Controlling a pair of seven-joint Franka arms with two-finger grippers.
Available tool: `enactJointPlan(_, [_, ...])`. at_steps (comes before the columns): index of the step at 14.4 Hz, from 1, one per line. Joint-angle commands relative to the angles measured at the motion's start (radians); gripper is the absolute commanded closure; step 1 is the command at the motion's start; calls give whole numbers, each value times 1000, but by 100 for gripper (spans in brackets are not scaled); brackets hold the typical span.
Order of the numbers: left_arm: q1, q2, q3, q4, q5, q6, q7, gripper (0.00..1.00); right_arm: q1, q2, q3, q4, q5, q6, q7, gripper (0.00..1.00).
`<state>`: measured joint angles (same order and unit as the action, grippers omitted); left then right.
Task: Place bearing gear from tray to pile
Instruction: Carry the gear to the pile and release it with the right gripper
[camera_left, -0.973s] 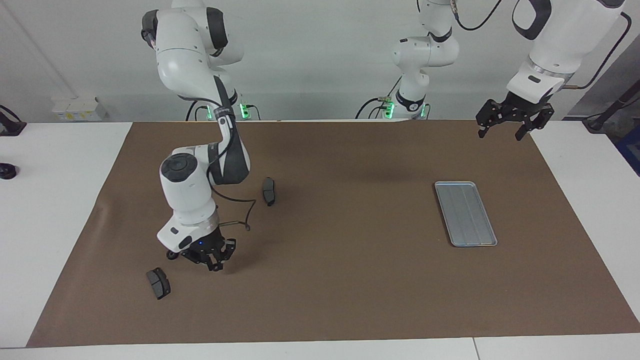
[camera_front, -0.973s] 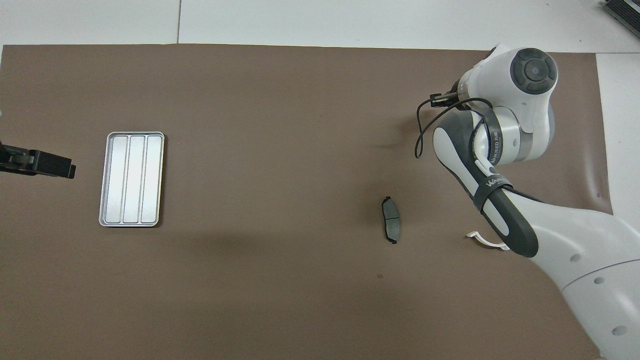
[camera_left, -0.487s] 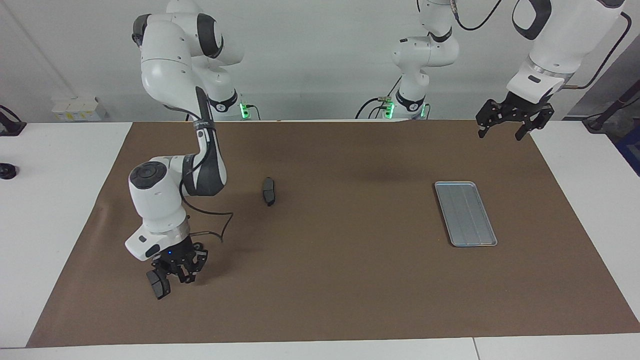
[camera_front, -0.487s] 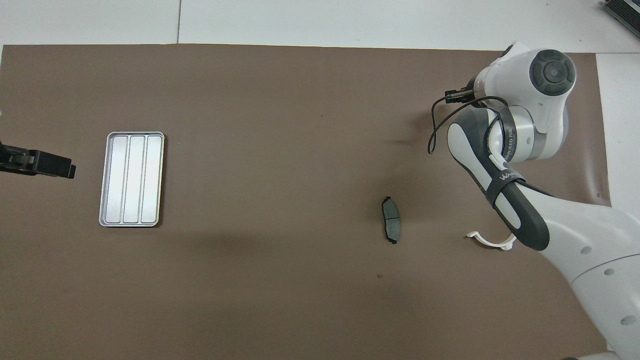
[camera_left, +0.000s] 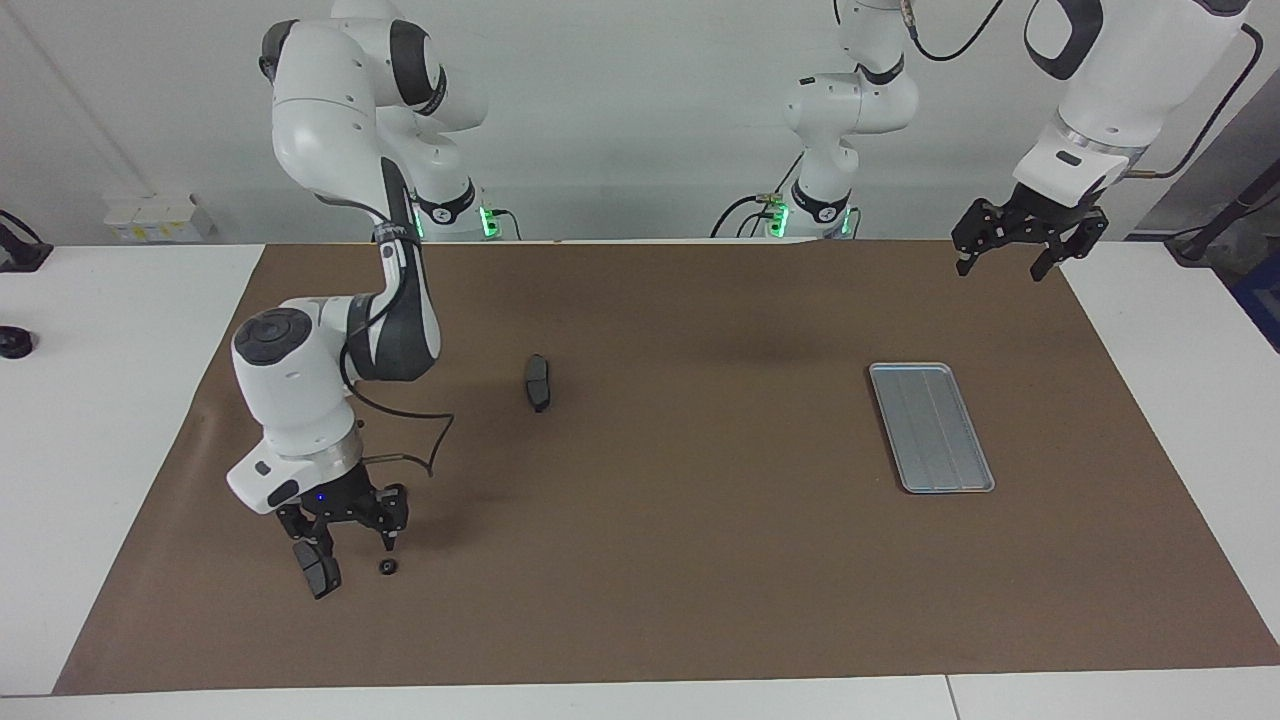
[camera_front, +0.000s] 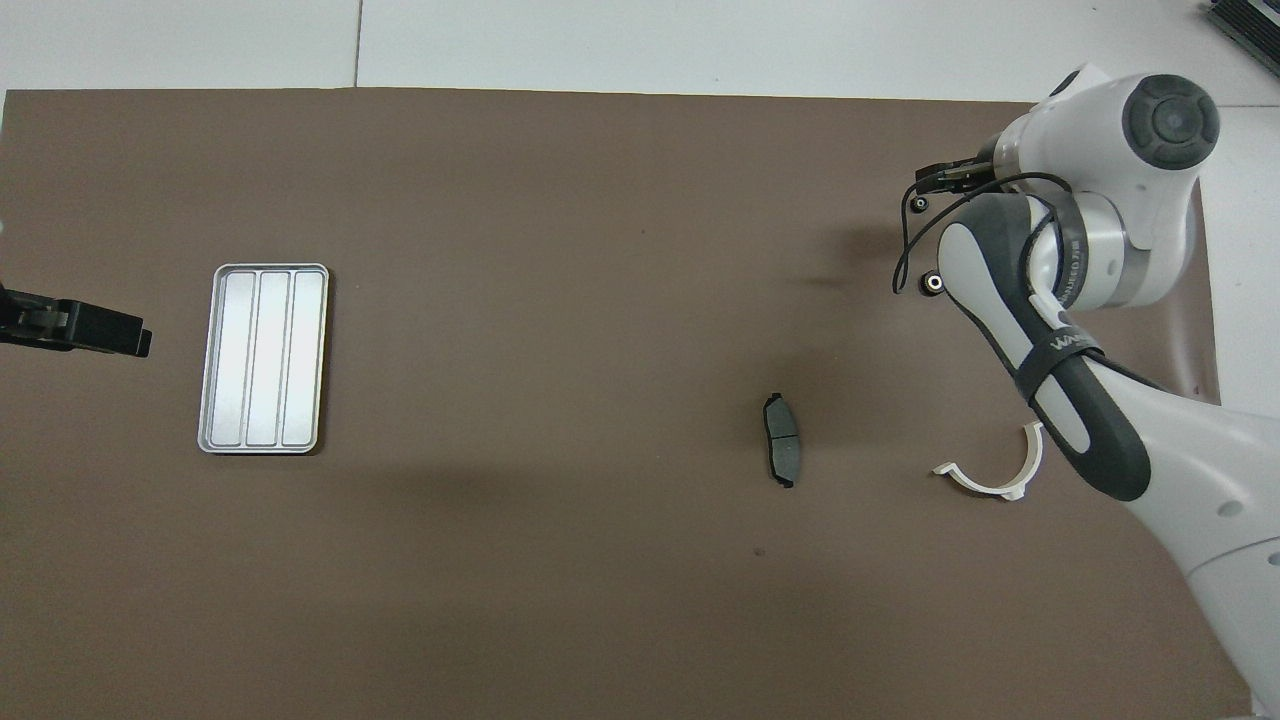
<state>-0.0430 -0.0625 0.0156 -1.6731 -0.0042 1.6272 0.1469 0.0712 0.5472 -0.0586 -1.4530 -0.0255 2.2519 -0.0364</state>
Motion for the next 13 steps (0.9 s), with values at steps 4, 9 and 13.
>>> enactJointPlan(4, [11, -10, -3, -8, -11, -10, 11, 0, 8, -185, 23, 118, 7, -464, 10, 0])
enactJointPlan(9, [9, -8, -3, -8, -11, -10, 11, 0, 13, -372, 49, 112, 67, -718, 118, 0])
enactJointPlan(13, [9, -8, -3, -8, -11, -10, 11, 0, 25, -444, 52, 56, 52, -792, 127, 0])
